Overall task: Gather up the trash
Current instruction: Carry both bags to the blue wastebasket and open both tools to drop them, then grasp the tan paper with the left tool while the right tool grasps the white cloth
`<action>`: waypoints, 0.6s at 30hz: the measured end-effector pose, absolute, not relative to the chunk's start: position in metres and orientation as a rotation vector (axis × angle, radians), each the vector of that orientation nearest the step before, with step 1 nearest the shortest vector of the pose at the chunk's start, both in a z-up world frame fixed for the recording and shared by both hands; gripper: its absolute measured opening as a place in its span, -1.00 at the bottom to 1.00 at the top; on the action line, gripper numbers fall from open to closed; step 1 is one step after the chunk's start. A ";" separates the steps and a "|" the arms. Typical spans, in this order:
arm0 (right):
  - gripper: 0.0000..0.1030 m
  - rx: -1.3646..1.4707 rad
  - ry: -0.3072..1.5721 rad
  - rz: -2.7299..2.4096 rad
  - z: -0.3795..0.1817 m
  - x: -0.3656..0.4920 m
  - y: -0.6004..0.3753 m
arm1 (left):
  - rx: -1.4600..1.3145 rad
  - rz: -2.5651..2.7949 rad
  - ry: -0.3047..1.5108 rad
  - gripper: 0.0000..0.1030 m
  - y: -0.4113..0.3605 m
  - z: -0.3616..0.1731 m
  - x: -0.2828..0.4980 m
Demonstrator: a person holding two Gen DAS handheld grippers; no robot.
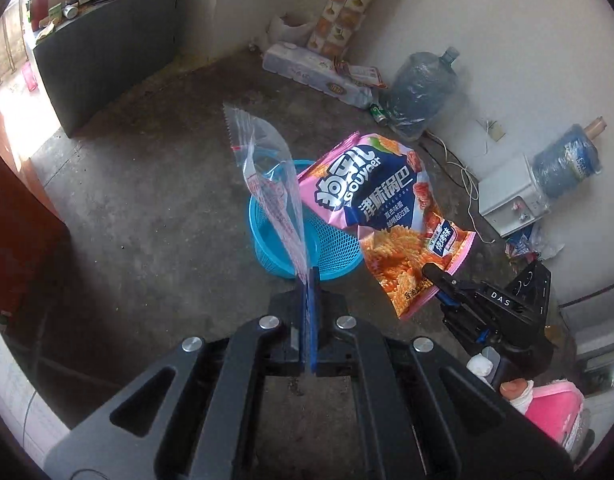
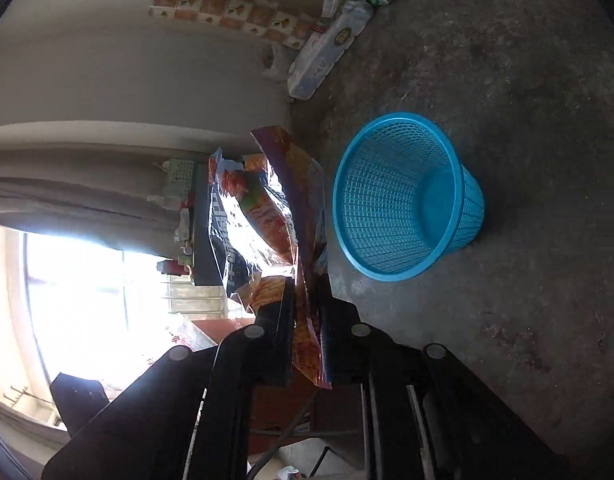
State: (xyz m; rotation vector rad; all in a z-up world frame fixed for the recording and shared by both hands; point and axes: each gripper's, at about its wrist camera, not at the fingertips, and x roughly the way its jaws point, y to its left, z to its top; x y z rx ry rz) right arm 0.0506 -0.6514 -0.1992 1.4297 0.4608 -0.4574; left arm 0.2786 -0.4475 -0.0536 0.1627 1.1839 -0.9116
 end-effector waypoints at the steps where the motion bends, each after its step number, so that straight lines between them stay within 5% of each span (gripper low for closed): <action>1: -0.78 1.399 0.484 -0.522 -0.206 0.057 -0.663 | 0.166 -0.919 1.196 -1.00 -0.460 -0.064 0.281; 8: -0.71 1.139 0.689 -0.809 -0.267 0.118 -0.683 | 0.229 -0.927 1.293 -1.00 -0.554 -0.129 0.292; 10: -0.49 1.096 0.730 -0.848 -0.284 0.129 -0.693 | 0.233 -0.921 1.335 -0.80 -0.578 -0.149 0.304; 11: -0.20 1.092 0.743 -0.850 -0.287 0.131 -0.695 | 0.231 -0.909 1.357 -0.48 -0.585 -0.158 0.309; 12: -0.13 1.092 0.747 -0.857 -0.292 0.134 -0.698 | 0.221 -0.884 1.357 -0.28 -0.592 -0.166 0.315; 18: -0.07 1.091 0.710 -0.833 -0.285 0.117 -0.693 | 0.178 -0.835 1.342 -0.11 -0.584 -0.170 0.325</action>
